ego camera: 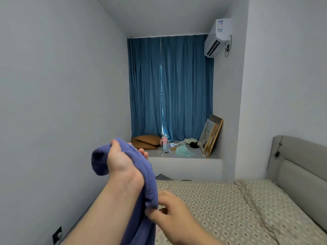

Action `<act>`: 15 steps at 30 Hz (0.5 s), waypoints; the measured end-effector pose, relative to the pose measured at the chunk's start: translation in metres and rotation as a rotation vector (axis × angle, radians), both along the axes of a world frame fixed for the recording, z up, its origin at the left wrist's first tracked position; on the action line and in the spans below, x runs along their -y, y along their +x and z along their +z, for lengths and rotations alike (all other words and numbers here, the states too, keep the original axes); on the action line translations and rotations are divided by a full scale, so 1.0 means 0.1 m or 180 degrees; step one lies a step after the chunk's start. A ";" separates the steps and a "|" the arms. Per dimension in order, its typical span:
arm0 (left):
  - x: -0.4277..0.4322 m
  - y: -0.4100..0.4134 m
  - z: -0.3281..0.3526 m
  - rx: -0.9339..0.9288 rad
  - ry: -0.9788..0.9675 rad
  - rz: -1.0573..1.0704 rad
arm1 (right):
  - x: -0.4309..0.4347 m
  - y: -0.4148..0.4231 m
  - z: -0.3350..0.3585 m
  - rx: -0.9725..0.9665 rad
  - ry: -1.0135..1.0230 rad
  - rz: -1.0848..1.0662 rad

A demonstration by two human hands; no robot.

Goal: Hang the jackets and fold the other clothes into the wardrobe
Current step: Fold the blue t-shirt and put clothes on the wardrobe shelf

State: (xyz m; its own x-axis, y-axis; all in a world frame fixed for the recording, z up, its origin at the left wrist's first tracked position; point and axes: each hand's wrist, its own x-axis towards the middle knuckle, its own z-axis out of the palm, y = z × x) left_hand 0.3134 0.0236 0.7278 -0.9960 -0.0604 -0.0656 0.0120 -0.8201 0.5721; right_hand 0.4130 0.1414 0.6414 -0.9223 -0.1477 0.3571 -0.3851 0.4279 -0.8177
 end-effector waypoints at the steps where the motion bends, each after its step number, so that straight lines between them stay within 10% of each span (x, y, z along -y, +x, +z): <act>1: -0.02 0.01 0.02 -0.0052 -0.0055 0.0057 | -0.03 -0.02 0.00 -0.0016 -0.0170 -0.0047; 6: 0.02 0.00 0.10 -0.0395 -0.0626 0.0485 | -0.24 -0.07 0.20 0.0403 -0.1856 -0.0209; 15: 0.25 -0.09 -0.50 0.0364 -0.1973 0.0983 | -0.61 -0.19 0.85 0.0166 -0.1712 -0.0527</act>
State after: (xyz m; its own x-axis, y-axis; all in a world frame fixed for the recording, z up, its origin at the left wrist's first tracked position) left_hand 0.3043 -0.0013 0.6773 -0.9162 -0.3996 -0.0309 0.1038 -0.3112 0.9447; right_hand 0.3940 0.2028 0.7269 -0.9362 0.1906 0.2954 -0.3014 -0.0031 -0.9535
